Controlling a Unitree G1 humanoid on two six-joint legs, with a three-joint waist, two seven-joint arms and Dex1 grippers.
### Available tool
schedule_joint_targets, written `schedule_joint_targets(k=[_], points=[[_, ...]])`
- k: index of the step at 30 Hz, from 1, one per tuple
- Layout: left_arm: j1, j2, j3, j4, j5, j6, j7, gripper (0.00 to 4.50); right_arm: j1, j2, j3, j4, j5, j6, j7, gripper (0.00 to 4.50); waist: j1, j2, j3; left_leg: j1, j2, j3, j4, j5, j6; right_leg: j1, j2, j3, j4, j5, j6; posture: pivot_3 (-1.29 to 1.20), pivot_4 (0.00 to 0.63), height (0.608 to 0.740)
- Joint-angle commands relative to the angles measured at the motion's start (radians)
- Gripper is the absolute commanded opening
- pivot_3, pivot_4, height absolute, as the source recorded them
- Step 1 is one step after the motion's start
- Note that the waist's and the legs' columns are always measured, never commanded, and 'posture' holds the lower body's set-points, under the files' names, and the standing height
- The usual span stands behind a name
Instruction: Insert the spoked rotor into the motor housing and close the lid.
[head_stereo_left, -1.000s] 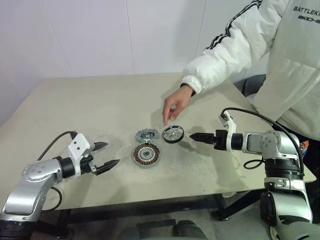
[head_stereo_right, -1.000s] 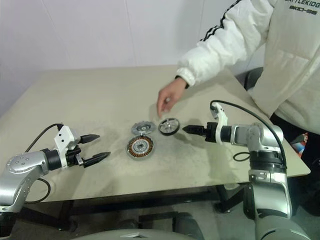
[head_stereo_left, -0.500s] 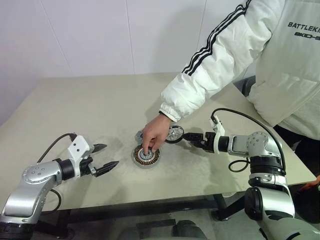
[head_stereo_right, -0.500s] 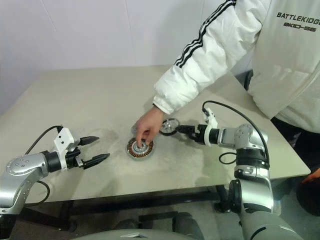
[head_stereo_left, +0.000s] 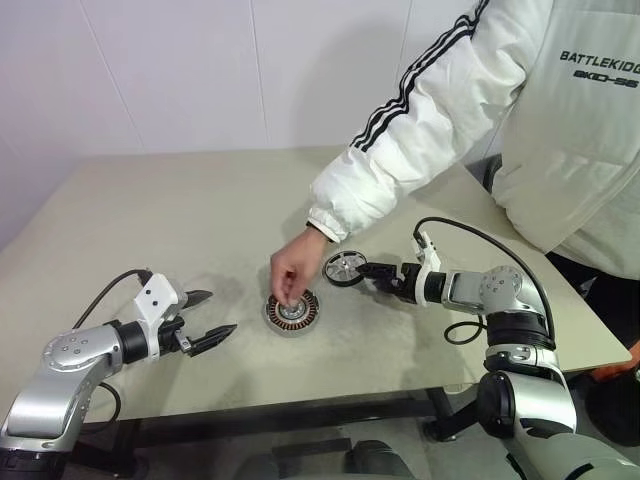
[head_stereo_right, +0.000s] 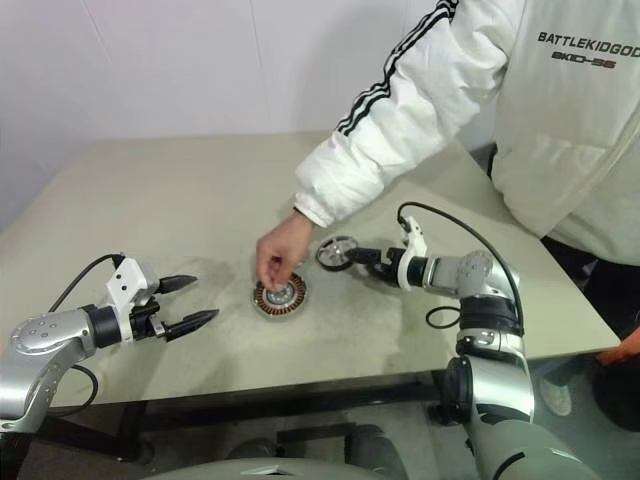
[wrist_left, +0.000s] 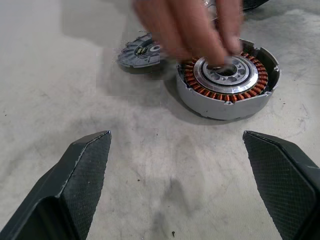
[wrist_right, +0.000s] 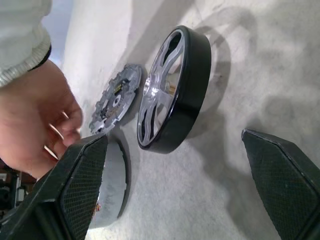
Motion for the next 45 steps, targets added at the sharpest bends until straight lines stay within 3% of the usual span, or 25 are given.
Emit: schedule_joint_targets(k=[1,17,34,41,45], points=[[-0.007,0.009,0.028,-0.028,-0.005,-0.015,0.004,4.5,-0.038,0.006,-0.015,-0.007,0.023,-0.011,-0.007,4.46,0.0,0.0,0.0,0.0,0.0,0.0,0.0,0.0,0.0,0.0,0.0,0.0,0.0,0.0,0.0,0.0,0.0,0.74],[-0.015,0.025,0.036,-0.019,-0.018,0.004,-0.011,4.5,0.008,-0.064,0.07,-0.219,0.077,0.09,0.057,4.46,0.001,0.0,0.0,0.0,0.0,0.0,-0.003,0.0,0.0,0.0,0.0,0.0,-0.003,0.0,0.0,0.0,0.0,0.74],[-0.011,0.025,0.042,-0.019,-0.019,0.013,-0.004,4.5,0.042,-0.092,0.177,-0.266,0.063,0.053,0.122,4.46,0.002,0.0,0.0,0.0,0.0,0.0,-0.003,0.0,0.0,0.0,0.0,0.0,-0.003,0.0,0.0,0.0,0.0,0.74],[-0.011,0.011,0.031,-0.02,-0.028,0.084,0.026,4.5,0.17,-0.224,0.426,-0.452,-0.046,-0.239,0.314,4.46,0.003,0.0,0.0,-0.001,0.0,0.0,-0.003,0.0,0.0,0.0,0.0,-0.001,-0.004,0.0,0.0,0.0,0.0,0.74],[-0.003,-0.003,0.01,-0.012,-0.024,0.106,0.039,4.5,0.206,-0.264,0.484,-0.498,-0.087,-0.364,0.375,4.46,0.001,0.0,0.0,-0.001,0.0,0.0,-0.003,0.0,0.001,0.0,0.0,-0.001,-0.005,0.0,0.001,0.0,0.0,0.74]])
